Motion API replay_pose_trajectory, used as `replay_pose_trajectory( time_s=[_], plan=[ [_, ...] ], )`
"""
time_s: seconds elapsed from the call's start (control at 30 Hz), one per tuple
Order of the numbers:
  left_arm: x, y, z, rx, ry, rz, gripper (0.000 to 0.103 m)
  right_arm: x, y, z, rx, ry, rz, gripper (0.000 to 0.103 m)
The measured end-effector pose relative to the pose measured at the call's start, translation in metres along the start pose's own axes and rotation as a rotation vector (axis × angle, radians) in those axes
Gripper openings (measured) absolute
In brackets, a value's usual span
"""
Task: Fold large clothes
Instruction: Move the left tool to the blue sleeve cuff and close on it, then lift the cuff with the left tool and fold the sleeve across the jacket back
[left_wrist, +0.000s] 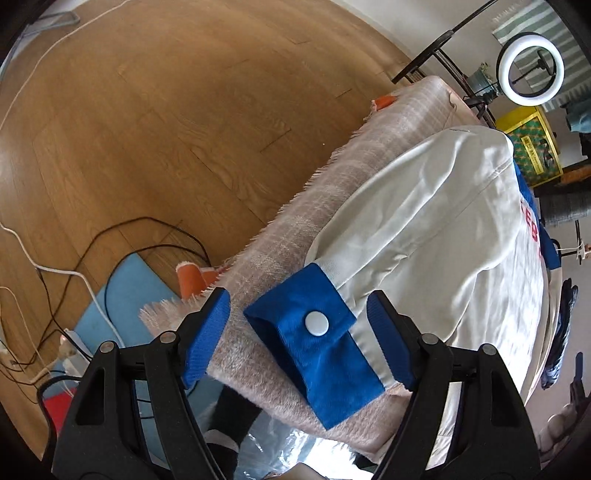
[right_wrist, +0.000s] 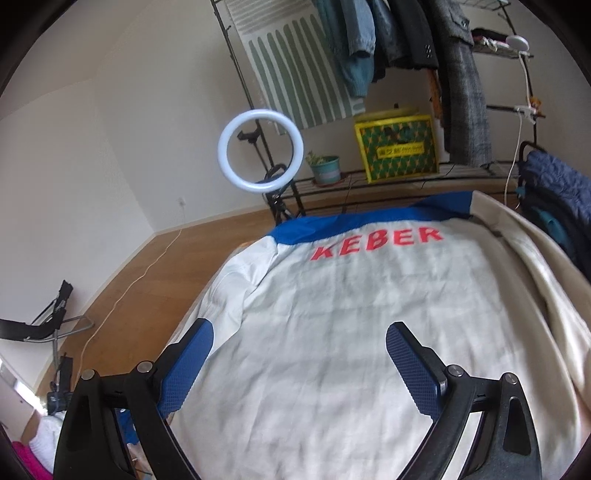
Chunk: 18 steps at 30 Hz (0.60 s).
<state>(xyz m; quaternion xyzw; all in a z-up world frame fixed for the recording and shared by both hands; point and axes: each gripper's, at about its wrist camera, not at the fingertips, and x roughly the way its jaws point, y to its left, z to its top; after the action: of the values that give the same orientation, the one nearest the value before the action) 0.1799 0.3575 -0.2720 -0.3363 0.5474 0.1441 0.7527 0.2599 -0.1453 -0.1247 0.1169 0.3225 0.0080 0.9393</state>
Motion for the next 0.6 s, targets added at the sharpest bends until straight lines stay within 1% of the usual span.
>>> replay_pose_trajectory(
  time_s=[0.07,0.17,0.23,0.3,0.33,0.37,0.4,0.5,0.57,0.6],
  plan=[
    [0.005,-0.003,0.001,0.015,0.013,-0.002,0.072,0.001,0.002,0.001,0.005,0.002,0.008,0.096],
    [0.014,-0.007,0.003,0.025,0.034,0.005,0.063,-0.001,0.006,0.003,0.0,-0.007,0.012,0.097],
    [0.016,-0.01,0.004,0.03,0.038,0.008,0.052,-0.002,0.009,0.004,-0.004,-0.014,0.017,0.096],
    [0.016,-0.013,0.005,0.042,0.034,0.011,0.036,-0.003,0.013,0.003,-0.014,-0.018,0.016,0.097],
    [0.014,-0.015,0.004,0.052,0.026,0.016,0.03,-0.002,0.014,0.003,-0.022,-0.018,0.014,0.097],
    [0.013,-0.017,0.004,0.063,0.017,0.027,0.019,-0.001,0.016,0.002,-0.032,-0.015,0.012,0.097],
    [0.01,-0.021,0.004,0.079,0.006,0.035,0.015,0.0,0.017,0.001,-0.038,-0.013,0.012,0.096],
    [-0.001,-0.034,0.0,0.14,-0.039,0.048,0.008,0.003,0.019,-0.001,-0.056,-0.002,0.008,0.096],
    [-0.011,-0.045,-0.002,0.179,-0.074,0.044,0.007,0.006,0.019,-0.002,-0.06,0.01,0.005,0.096],
    [-0.018,-0.05,-0.003,0.197,-0.094,0.033,0.006,0.008,0.018,-0.002,-0.061,0.017,0.004,0.093]
  ],
)
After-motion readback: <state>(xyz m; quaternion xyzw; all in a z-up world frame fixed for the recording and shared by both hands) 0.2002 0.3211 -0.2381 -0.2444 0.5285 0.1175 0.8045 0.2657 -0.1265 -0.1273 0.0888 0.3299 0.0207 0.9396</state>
